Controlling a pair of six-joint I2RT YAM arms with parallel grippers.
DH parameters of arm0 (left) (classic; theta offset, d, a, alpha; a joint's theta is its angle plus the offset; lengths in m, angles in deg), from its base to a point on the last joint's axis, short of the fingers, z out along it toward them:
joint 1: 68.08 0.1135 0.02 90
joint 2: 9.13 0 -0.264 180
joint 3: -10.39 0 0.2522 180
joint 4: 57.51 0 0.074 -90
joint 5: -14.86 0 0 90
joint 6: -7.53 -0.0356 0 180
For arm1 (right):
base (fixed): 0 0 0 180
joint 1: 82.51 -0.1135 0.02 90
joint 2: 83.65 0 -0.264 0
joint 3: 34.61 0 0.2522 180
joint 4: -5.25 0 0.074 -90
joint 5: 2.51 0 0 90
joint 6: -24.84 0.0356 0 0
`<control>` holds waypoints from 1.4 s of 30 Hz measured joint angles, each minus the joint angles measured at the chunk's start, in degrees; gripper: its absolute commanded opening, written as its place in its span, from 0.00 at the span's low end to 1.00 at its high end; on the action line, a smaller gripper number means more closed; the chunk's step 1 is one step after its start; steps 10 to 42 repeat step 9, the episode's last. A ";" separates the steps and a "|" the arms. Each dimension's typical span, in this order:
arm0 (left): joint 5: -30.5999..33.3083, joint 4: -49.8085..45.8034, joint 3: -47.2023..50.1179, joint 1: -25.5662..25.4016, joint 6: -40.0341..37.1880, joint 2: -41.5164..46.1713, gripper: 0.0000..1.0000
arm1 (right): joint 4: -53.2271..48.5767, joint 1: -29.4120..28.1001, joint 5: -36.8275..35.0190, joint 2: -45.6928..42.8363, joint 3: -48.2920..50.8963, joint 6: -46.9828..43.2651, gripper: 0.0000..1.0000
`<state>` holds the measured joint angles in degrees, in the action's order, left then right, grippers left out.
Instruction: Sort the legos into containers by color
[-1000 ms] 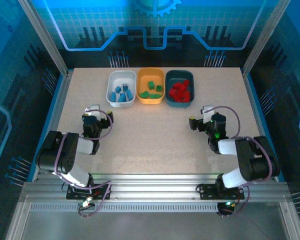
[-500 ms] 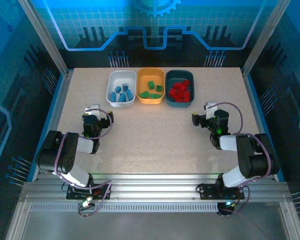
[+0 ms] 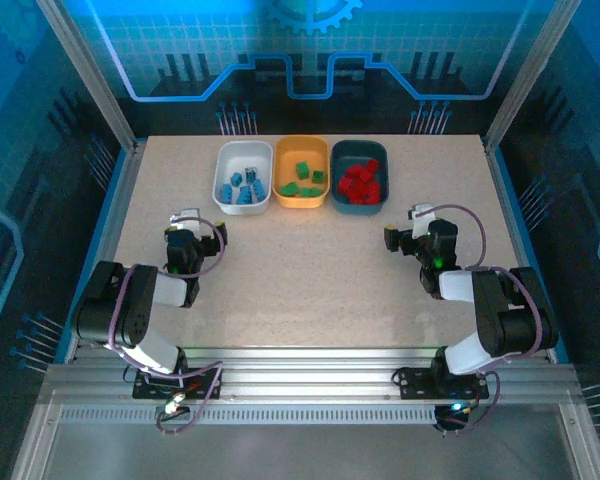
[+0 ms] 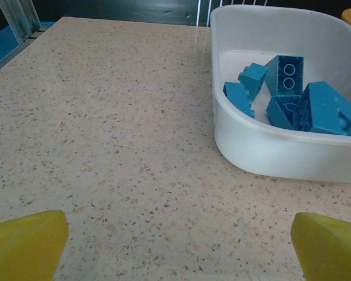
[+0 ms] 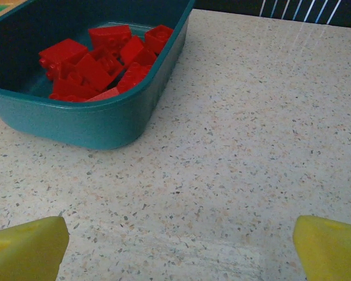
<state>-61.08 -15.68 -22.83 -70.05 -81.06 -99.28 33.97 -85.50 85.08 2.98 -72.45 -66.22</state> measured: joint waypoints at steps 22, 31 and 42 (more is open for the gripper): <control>-0.02 -0.52 -0.44 0.00 0.00 0.00 0.99 | 0.00 0.00 -0.11 0.00 0.00 -0.02 1.00; -0.02 -0.52 -0.44 0.00 0.00 0.00 0.99 | 0.00 0.00 -0.11 0.00 0.00 -0.02 1.00; -0.02 -0.52 -0.44 0.00 0.00 0.00 0.99 | 0.00 0.00 -0.11 0.00 0.00 -0.02 1.00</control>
